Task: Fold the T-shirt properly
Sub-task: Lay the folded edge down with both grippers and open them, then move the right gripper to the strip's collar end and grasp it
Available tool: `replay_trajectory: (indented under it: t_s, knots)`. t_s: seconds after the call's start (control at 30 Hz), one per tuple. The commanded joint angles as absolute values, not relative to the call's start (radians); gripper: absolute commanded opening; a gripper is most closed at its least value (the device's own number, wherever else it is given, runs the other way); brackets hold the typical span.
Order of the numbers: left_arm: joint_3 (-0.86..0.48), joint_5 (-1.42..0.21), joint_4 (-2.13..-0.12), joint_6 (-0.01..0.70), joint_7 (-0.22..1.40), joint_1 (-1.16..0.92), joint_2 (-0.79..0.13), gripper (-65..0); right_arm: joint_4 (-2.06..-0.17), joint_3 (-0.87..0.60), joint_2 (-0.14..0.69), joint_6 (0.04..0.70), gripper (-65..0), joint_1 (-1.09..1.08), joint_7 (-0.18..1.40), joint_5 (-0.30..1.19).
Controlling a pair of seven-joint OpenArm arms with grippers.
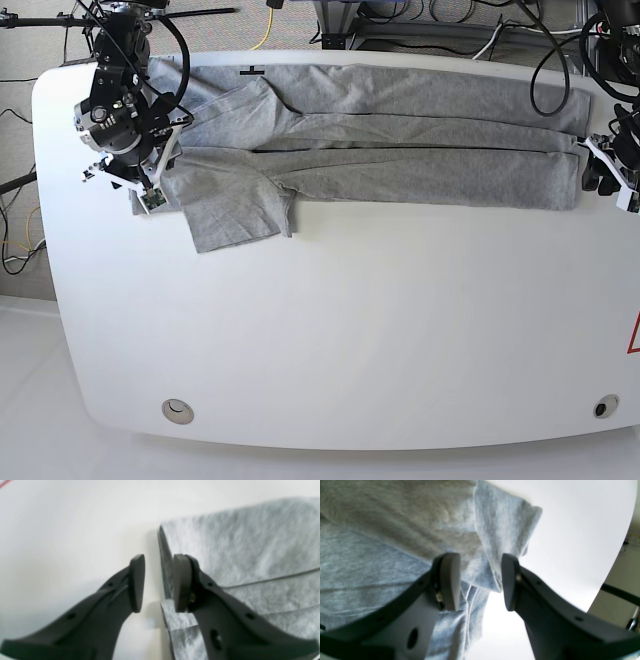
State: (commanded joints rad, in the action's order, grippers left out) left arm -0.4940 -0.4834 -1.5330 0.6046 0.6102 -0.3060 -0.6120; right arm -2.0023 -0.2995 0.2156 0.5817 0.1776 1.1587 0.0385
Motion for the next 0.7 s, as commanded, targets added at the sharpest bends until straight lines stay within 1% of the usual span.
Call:
replay_trajectory:
  t_s: [0.13,0.4,0.6,0.67,0.7]
  knots:
    - [-0.495,-0.485,-1.541,0.608,0.629,-0.299,-0.604,-41.1,-2.001,-0.308,0.215,0.581,-35.0,0.165,1.163,0.042]
    - [-0.499,-0.473,-1.553,0.615,0.634,-0.269,-0.558,-38.9,-2.027,-0.330,0.215,0.584,-29.1,0.111,1.162,0.043]
    - [-0.495,-0.478,-1.550,0.615,0.622,-0.256,-0.530,-38.4,-2.019,-0.345,0.213,0.582,-30.6,0.064,1.152,0.047]
    - [-0.492,-0.482,-1.549,0.617,0.615,-0.252,-0.519,-38.5,-2.012,-0.348,0.212,0.580,-32.0,0.045,1.146,0.052]
    - [-0.491,-0.485,-1.549,0.621,0.610,-0.253,-0.510,-38.7,-1.989,-0.343,0.209,0.582,-34.3,0.032,1.129,0.061]
